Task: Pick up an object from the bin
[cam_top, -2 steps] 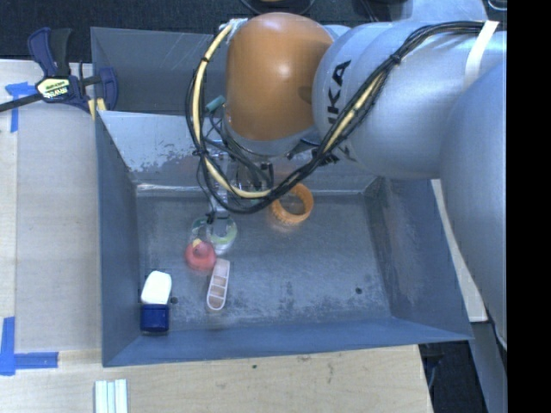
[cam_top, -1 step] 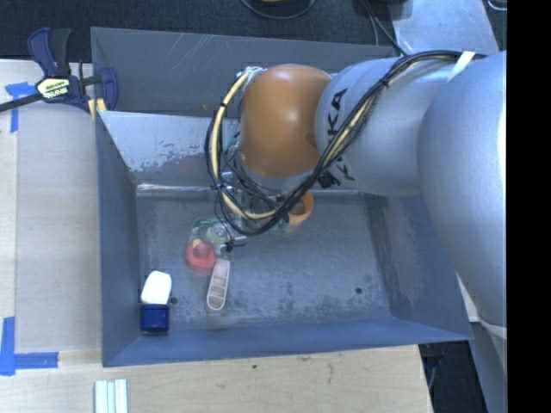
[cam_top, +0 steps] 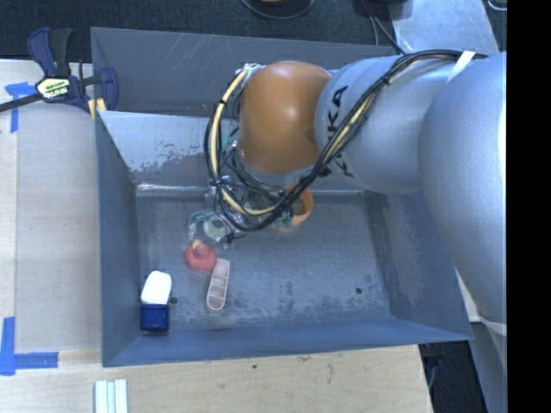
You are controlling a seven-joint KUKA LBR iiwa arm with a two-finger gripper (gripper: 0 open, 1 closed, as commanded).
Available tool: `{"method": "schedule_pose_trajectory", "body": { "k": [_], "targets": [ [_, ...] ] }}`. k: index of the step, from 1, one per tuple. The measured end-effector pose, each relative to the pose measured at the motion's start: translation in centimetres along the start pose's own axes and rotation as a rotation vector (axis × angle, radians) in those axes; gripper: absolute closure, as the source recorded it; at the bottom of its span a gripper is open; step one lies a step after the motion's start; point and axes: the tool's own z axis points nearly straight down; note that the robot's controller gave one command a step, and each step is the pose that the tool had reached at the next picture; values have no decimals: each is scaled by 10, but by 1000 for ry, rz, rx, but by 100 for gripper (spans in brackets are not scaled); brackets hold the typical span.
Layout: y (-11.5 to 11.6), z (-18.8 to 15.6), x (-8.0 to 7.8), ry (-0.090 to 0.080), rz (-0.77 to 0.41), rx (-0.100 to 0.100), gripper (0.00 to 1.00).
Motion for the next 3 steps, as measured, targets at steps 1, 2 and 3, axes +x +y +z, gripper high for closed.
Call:
{"method": "schedule_pose_trajectory", "body": {
  "k": [1,2,3],
  "targets": [
    [3,-18,-4,-4,-40,0,100],
    [-27,47,-9,-7,-5,-2,100],
    [-2,-186,-9,-13,-29,0,100]
  ]
}}
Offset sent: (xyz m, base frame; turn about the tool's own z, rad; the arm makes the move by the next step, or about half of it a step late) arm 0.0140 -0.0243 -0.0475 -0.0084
